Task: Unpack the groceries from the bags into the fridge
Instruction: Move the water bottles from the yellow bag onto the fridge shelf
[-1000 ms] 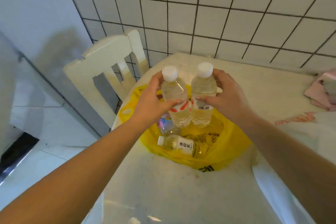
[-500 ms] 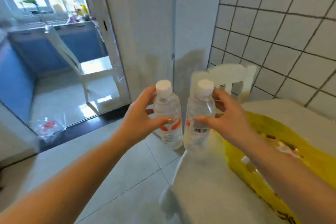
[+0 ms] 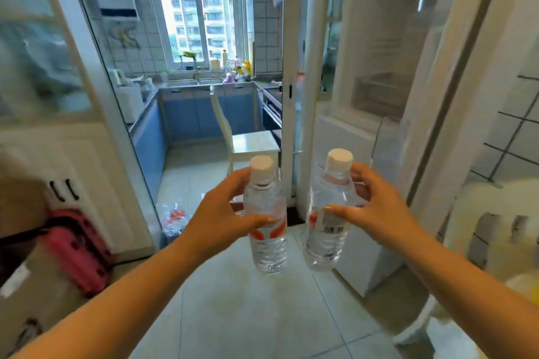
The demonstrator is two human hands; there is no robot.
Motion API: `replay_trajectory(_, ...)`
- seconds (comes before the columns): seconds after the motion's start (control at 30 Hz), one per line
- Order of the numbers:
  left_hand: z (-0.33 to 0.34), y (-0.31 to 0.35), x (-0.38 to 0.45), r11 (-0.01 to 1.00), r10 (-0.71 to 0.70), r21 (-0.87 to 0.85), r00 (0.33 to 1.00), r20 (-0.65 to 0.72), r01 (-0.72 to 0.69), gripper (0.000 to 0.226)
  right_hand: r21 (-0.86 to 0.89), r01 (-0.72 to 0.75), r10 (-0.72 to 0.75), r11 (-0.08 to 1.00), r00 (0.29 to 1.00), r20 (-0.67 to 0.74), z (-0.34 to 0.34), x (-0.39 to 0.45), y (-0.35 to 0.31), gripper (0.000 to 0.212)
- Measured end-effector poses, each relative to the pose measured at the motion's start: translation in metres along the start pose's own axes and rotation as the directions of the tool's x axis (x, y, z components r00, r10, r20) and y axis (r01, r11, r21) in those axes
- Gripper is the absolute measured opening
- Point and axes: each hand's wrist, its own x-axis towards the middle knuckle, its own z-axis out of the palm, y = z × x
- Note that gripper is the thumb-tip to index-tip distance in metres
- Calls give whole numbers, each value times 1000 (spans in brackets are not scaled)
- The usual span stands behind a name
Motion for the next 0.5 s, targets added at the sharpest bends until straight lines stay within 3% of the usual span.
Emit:
replay_trajectory(0.23, -87, -59, 45, 1000, -10, 5, 999, -50, 10, 68, -32, 26, -25, 999, 999, 23, 69, 81, -33, 79)
replay_trajectory(0.33, -107, -79, 73, 1000, -17, -7, 997, -82, 16, 67, -44, 31, -31, 999, 999, 9, 86, 120, -31, 86)
replay_trajectory(0.5, -123, -113, 137, 1000, -22, 6, 992, -124, 23, 67, -6, 53, -53, 999, 999, -4, 111, 200, -15, 79)
